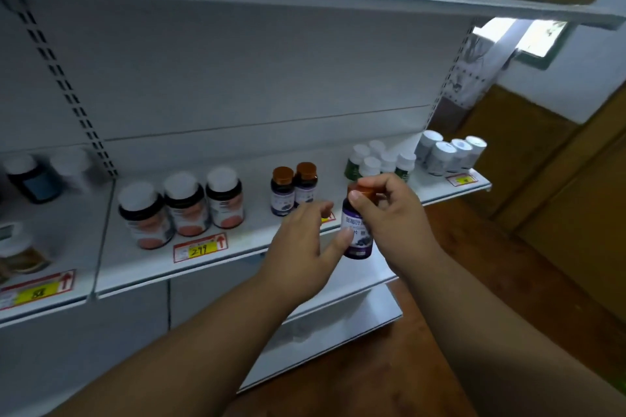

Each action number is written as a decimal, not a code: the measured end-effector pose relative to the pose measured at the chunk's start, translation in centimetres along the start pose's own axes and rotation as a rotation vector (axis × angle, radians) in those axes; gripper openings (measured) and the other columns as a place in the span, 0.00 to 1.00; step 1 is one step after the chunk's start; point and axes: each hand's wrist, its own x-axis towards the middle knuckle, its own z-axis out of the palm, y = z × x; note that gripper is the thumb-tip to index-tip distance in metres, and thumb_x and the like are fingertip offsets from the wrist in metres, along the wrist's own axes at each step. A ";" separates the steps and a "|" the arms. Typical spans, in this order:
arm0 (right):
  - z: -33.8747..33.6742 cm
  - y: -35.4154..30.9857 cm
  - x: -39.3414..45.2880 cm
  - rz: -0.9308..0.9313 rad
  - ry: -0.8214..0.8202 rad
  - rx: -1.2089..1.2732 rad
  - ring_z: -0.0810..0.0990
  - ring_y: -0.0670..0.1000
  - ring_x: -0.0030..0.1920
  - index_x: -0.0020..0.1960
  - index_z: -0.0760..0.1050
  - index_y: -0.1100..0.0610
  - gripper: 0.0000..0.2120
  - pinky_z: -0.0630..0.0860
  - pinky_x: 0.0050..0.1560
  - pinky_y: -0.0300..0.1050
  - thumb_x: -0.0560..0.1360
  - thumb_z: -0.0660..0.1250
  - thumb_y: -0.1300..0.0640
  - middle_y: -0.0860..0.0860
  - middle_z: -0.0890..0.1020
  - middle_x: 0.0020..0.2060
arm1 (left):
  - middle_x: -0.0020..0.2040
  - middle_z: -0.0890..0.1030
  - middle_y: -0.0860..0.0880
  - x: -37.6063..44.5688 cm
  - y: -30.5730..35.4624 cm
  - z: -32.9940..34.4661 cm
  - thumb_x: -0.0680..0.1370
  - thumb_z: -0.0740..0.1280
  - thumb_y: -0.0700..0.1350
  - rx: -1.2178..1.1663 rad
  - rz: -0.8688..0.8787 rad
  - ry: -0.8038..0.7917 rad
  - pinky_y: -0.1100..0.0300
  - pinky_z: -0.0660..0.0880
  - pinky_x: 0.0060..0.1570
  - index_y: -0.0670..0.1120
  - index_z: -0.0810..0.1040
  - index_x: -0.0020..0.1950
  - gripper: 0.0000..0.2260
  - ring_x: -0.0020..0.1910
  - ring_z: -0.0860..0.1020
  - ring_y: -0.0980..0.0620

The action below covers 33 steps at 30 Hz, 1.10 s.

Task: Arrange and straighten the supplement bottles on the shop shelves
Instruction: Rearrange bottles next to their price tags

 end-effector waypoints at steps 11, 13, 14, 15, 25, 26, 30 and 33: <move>-0.5 4.4 10.4 -0.100 -0.103 -0.265 0.80 0.39 0.48 0.50 0.77 0.45 0.07 0.78 0.49 0.41 0.73 0.71 0.51 0.40 0.81 0.47 | 0.61 0.75 0.48 8.9 -3.0 0.6 0.73 0.66 0.58 0.397 0.100 0.139 0.52 0.69 0.58 0.48 0.73 0.62 0.22 0.59 0.71 0.47; -0.2 5.1 12.5 -0.137 -0.148 -0.334 0.80 0.42 0.49 0.52 0.77 0.48 0.08 0.78 0.51 0.42 0.73 0.71 0.52 0.44 0.82 0.49 | 0.60 0.75 0.45 10.5 -3.8 0.4 0.71 0.69 0.55 0.523 0.115 0.174 0.50 0.68 0.57 0.45 0.75 0.59 0.21 0.58 0.72 0.42; 0.0 5.5 13.4 -0.158 -0.171 -0.362 0.80 0.43 0.49 0.53 0.78 0.49 0.09 0.78 0.52 0.41 0.73 0.71 0.53 0.45 0.82 0.49 | 0.61 0.75 0.43 11.0 -4.3 0.4 0.70 0.70 0.54 0.580 0.104 0.166 0.49 0.68 0.58 0.44 0.76 0.61 0.23 0.58 0.73 0.40; 0.4 6.0 14.2 -0.179 -0.191 -0.383 0.80 0.44 0.48 0.52 0.77 0.50 0.09 0.77 0.50 0.39 0.73 0.71 0.53 0.45 0.81 0.48 | 0.63 0.75 0.42 11.4 -4.9 0.5 0.70 0.71 0.55 0.628 0.090 0.145 0.47 0.68 0.60 0.43 0.75 0.63 0.26 0.60 0.72 0.39; 2.6 10.3 17.7 -0.306 -0.471 -0.409 0.77 0.53 0.50 0.51 0.75 0.57 0.09 0.76 0.50 0.57 0.72 0.71 0.60 0.51 0.77 0.48 | 0.65 0.73 0.47 13.5 -7.7 1.9 0.75 0.65 0.57 0.852 -0.081 -0.077 0.50 0.65 0.55 0.50 0.58 0.75 0.32 0.60 0.69 0.42; 2.5 10.4 17.8 -0.321 -0.482 -0.412 0.77 0.52 0.50 0.52 0.74 0.57 0.10 0.76 0.50 0.56 0.72 0.71 0.60 0.51 0.77 0.48 | 0.65 0.73 0.48 13.6 -7.8 1.9 0.75 0.65 0.57 0.847 -0.082 -0.080 0.50 0.65 0.55 0.50 0.58 0.75 0.32 0.60 0.68 0.42; 2.5 10.5 18.0 -0.361 -0.480 -0.428 0.76 0.49 0.48 0.51 0.74 0.56 0.09 0.76 0.48 0.52 0.72 0.71 0.58 0.50 0.77 0.48 | 0.64 0.74 0.47 13.7 -7.4 1.8 0.73 0.67 0.57 0.842 -0.086 -0.070 0.49 0.67 0.55 0.50 0.61 0.74 0.32 0.59 0.69 0.42; 2.3 10.2 18.3 -0.370 -0.508 -0.460 0.75 0.49 0.47 0.50 0.73 0.55 0.09 0.74 0.47 0.51 0.72 0.70 0.56 0.50 0.76 0.47 | 0.63 0.75 0.45 13.3 -6.8 1.7 0.72 0.70 0.57 0.824 -0.066 -0.045 0.47 0.68 0.56 0.48 0.64 0.74 0.33 0.59 0.71 0.41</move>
